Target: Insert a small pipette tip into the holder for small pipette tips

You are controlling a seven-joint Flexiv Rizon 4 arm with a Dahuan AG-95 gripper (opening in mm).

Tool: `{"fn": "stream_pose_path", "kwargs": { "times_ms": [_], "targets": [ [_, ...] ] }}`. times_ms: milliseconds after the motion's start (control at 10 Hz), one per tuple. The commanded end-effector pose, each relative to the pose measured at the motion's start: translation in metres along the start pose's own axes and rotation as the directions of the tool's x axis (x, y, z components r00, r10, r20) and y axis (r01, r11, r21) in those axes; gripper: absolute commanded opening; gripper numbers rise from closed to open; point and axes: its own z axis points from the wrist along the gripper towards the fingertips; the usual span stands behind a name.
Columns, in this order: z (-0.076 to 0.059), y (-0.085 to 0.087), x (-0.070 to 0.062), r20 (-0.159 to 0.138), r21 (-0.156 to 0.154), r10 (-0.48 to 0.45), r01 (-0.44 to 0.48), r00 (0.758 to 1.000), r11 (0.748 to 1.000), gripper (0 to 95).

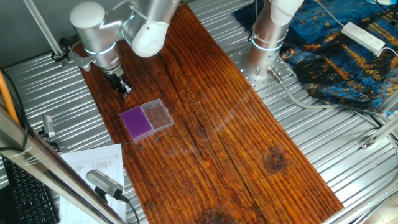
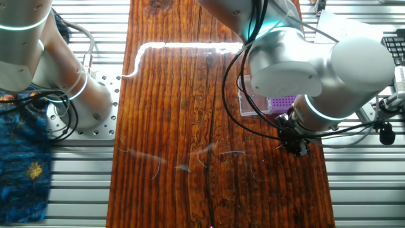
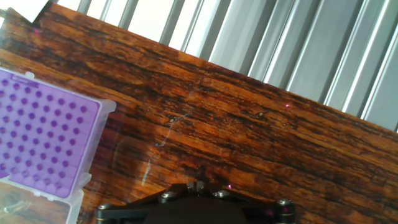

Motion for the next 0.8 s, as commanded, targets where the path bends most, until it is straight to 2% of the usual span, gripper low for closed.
{"fn": "stream_pose_path", "kwargs": {
  "times_ms": [100, 400, 800],
  "targets": [
    [-0.0042, 0.0006, 0.001, -0.007, 0.005, -0.017, 0.017, 1.0, 1.0, 19.0],
    [0.0022, -0.0002, 0.0018, -0.003, 0.004, -0.033, 0.033, 0.999, 0.999, 19.0],
    [0.0028, -0.0012, 0.0021, -0.001, 0.004, -0.048, 0.048, 0.999, 0.999, 19.0]
  ]
}}
